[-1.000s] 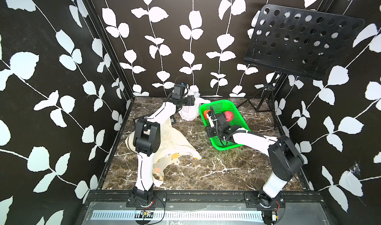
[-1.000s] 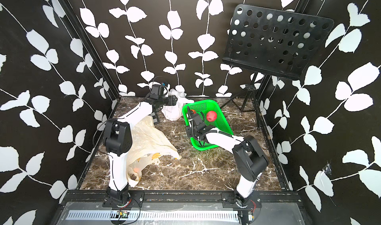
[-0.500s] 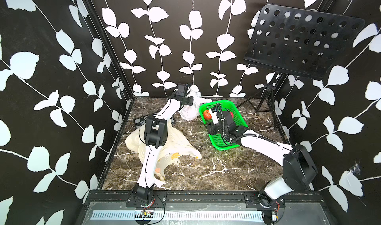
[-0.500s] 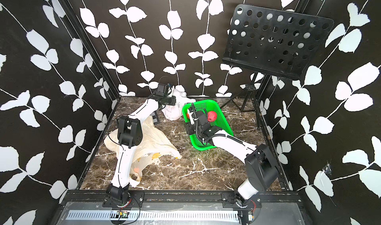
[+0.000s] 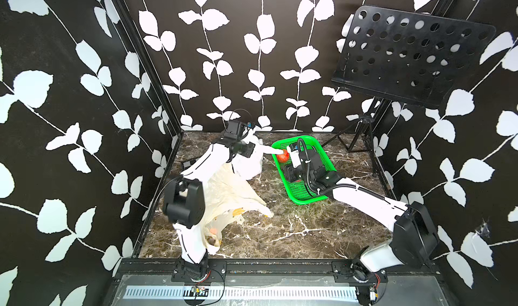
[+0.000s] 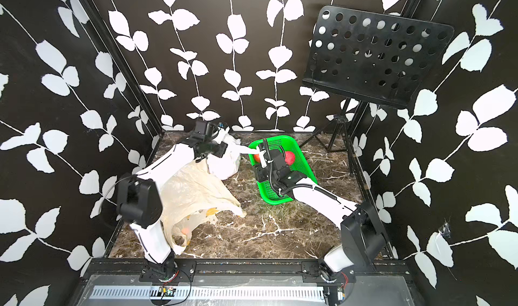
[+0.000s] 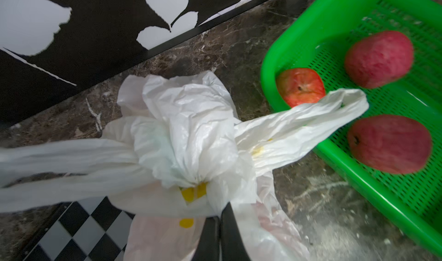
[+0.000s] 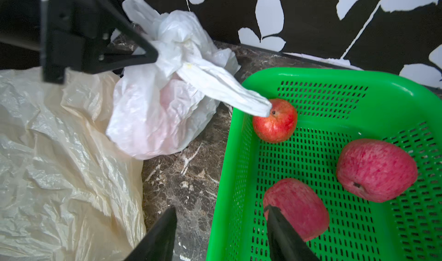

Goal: Untie the knot of a plastic bag & take out the apple
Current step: Move the plastic bag to the center of the board, then untie the plastic bag at the center of the board.

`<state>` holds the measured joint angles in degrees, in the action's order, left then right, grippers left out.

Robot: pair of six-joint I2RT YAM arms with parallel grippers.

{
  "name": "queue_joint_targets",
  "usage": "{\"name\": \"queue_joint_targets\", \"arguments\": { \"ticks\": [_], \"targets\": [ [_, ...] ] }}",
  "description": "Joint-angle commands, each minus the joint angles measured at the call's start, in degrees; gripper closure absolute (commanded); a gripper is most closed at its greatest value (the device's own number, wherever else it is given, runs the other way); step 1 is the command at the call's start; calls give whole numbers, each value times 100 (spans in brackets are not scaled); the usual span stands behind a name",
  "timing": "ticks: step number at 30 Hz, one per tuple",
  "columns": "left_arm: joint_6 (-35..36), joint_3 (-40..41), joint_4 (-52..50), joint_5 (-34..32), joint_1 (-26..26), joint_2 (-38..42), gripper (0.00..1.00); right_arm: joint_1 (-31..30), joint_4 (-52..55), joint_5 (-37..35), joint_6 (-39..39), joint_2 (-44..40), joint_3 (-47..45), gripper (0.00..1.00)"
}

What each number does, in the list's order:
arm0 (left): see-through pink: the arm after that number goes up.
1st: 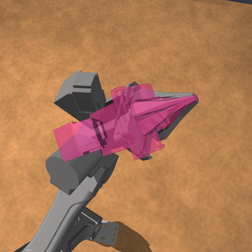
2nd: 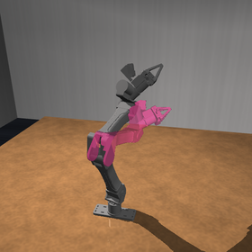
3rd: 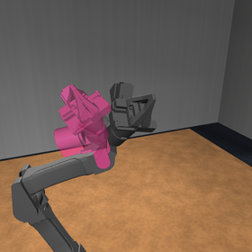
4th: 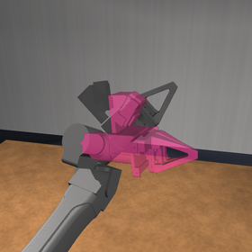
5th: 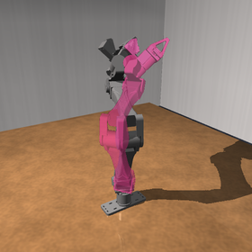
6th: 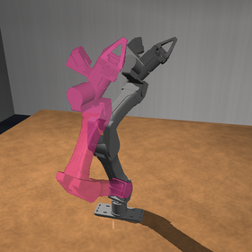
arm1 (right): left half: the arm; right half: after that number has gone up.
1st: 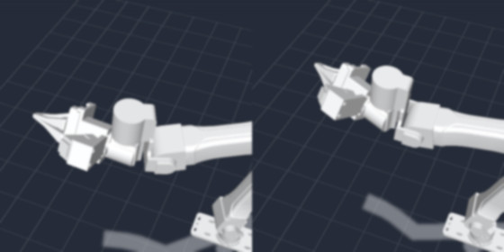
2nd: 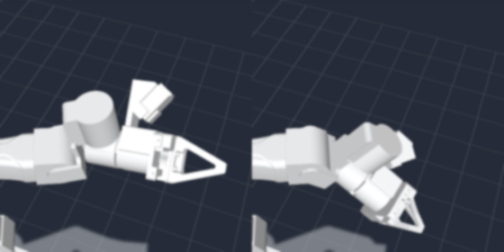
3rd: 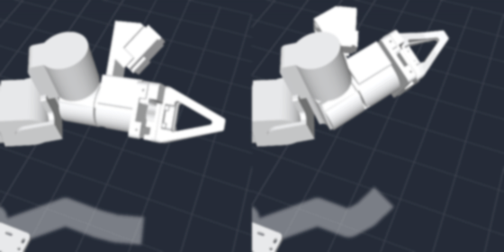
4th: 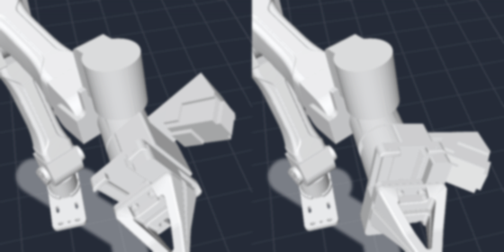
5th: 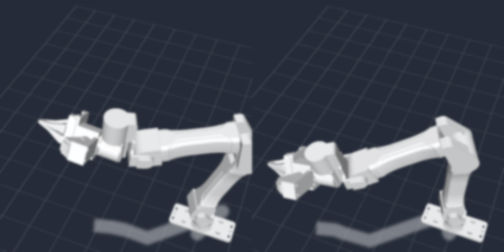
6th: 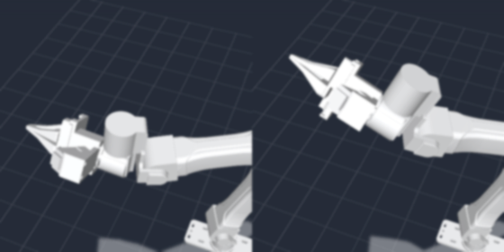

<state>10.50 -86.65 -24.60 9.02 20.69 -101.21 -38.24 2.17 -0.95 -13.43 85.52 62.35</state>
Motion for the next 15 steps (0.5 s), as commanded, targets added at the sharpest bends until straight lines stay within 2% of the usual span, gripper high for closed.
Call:
{"name": "queue_joint_targets", "arguments": {
  "ticks": [1, 4, 7, 11, 13, 15],
  "targets": [
    [762, 710, 629, 714, -51, 410, 100, 98, -562, 230, 150, 12, 189, 41],
    [1132, 1168, 1016, 1559, -56, 744, 99, 349, -760, 772, 79, 167, 335, 41],
    [1485, 1589, 1380, 2113, -56, 1089, 100, 658, -1107, 1589, 38, 250, 344, 41],
    [2429, 1777, 752, 2190, -63, 1415, 100, 950, -992, 2759, 323, 483, 619, 40],
    [2835, 1902, 514, 2295, -115, 1562, 100, 984, -912, 3055, 604, 571, 693, 41],
    [2925, 2042, 537, 2589, -201, 1662, 100, 980, -938, 3303, 759, 751, 750, 40]
  ]
}}
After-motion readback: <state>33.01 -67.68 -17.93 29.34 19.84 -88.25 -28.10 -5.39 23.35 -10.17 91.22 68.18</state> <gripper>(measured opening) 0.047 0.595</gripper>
